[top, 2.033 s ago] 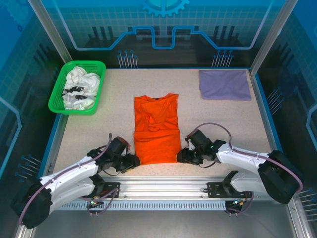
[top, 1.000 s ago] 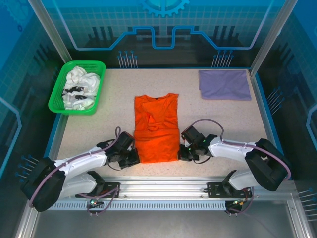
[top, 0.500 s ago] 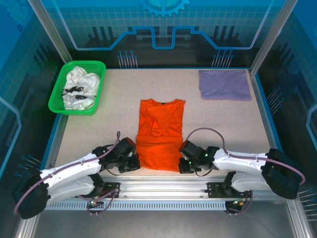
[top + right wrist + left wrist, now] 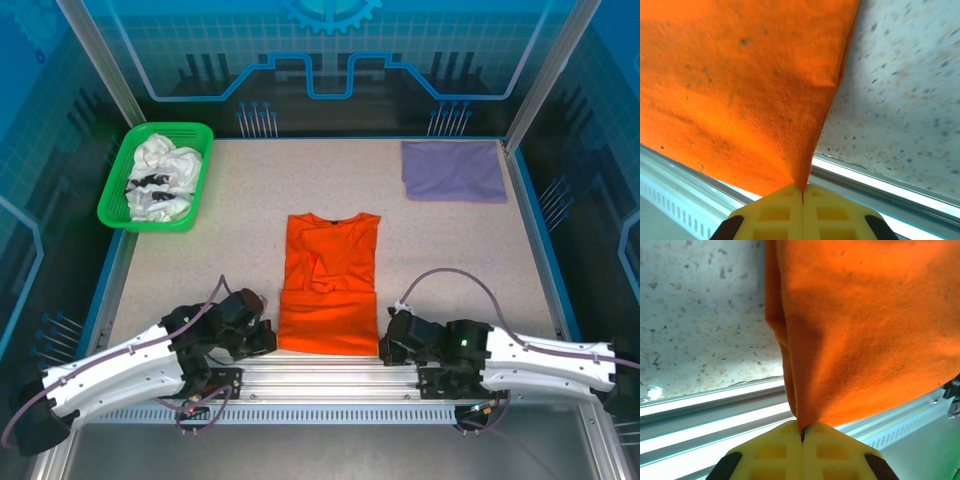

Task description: Fold and stack the t-shirts

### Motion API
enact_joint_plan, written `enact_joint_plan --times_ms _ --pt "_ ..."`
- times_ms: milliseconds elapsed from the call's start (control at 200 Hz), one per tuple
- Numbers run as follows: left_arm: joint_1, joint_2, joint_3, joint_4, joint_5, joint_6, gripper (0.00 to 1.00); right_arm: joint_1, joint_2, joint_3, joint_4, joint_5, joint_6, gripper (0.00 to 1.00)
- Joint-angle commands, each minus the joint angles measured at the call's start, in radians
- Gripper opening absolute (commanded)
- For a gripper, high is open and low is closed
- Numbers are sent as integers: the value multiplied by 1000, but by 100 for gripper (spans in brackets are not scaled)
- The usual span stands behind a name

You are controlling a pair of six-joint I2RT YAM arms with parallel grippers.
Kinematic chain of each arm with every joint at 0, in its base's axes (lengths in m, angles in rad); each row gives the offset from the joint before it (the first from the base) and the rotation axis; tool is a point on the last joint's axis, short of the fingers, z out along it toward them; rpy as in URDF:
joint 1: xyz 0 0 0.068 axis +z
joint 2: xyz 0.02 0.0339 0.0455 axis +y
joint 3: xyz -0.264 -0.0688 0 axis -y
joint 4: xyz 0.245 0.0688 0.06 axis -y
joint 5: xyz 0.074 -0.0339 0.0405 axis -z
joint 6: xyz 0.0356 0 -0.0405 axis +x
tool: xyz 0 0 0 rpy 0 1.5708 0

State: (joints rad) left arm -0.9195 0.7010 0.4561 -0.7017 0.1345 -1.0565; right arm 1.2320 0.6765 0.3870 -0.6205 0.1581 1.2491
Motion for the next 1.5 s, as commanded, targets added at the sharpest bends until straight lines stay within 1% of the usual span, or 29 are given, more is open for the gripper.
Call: enact_joint_plan --times_ms 0,110,195,325,405,430,530,590,720,850,975,1060,1071,1086,1111,1121,1141,1151,1181,1206,1231,1251,1256,1271,1281,1331,1386,1421,1491 --pt "0 32 121 -36 -55 12 0 -24 -49 113 -178 111 -18 0" --pt "23 109 216 7 -45 44 0 -134 1 239 -238 82 -146 0" --pt "66 164 294 23 -55 92 0 -266 84 326 -252 10 -256 0" --pt "220 248 388 59 9 169 0 -483 221 441 -228 -110 -407 0" --pt "315 314 428 86 64 212 0 -562 294 487 -207 -151 -474 0" --pt "339 337 439 97 84 220 0 -592 324 530 -202 -162 -498 0" --pt "411 445 480 150 167 245 0 -687 434 590 -181 -230 -555 0" --pt "430 512 515 172 187 262 0 -737 498 628 -158 -274 -583 0" --pt "477 642 590 217 195 273 0 -820 641 741 -127 -315 -638 0" --pt "551 750 638 289 192 251 0 -900 846 890 -125 -398 -675 0" --pt "621 871 691 343 197 229 0 -943 1046 1043 -128 -429 -695 0" --pt "663 972 724 400 202 206 0 -978 1218 1184 -135 -464 -694 0" --pt "667 989 729 406 202 203 3 -982 1240 1197 -136 -468 -692 0" --pt "674 1012 737 418 204 198 8 -989 1272 1224 -141 -470 -687 1" --pt "685 1064 758 429 210 188 22 -1002 1323 1266 -148 -481 -678 3" --pt "691 1082 770 428 215 185 24 -1006 1341 1284 -149 -484 -673 5" --pt "700 1125 792 421 227 180 23 -1018 1382 1317 -148 -499 -660 10" --pt "704 1146 809 417 235 179 21 -1025 1405 1332 -148 -506 -654 12" --pt "718 1191 842 415 245 177 6 -1039 1461 1386 -146 -535 -639 17" --pt "728 1208 845 426 225 169 4 -1051 1507 1431 -143 -566 -632 20" --pt "740 1210 832 443 195 149 8 -1061 1549 1477 -145 -592 -624 24" --pt "750 1206 817 464 179 134 21 -1069 1572 1509 -156 -593 -620 27" --pt "753 1205 814 469 177 131 24 -1072 1587 1530 -165 -593 -616 30" --pt "760 1202 803 492 177 122 29 -1076 1606 1557 -183 -591 -614 34" --pt "765 1201 797 505 180 120 31 -1081 1625 1589 -197 -594 -615 38" --pt "781 1186 789 527 184 111 30 -1094 1658 1656 -226 -615 -624 45" --pt "782 1146 781 522 148 125 31 -1111 1667 1685 -247 -613 -627 51" --pt "780 1110 775 512 126 136 34 -1120 1641 1668 -240 -606 -632 59" --pt "775 1050 751 500 106 143 34 -1131 1555 1589 -203 -599 -637 63"
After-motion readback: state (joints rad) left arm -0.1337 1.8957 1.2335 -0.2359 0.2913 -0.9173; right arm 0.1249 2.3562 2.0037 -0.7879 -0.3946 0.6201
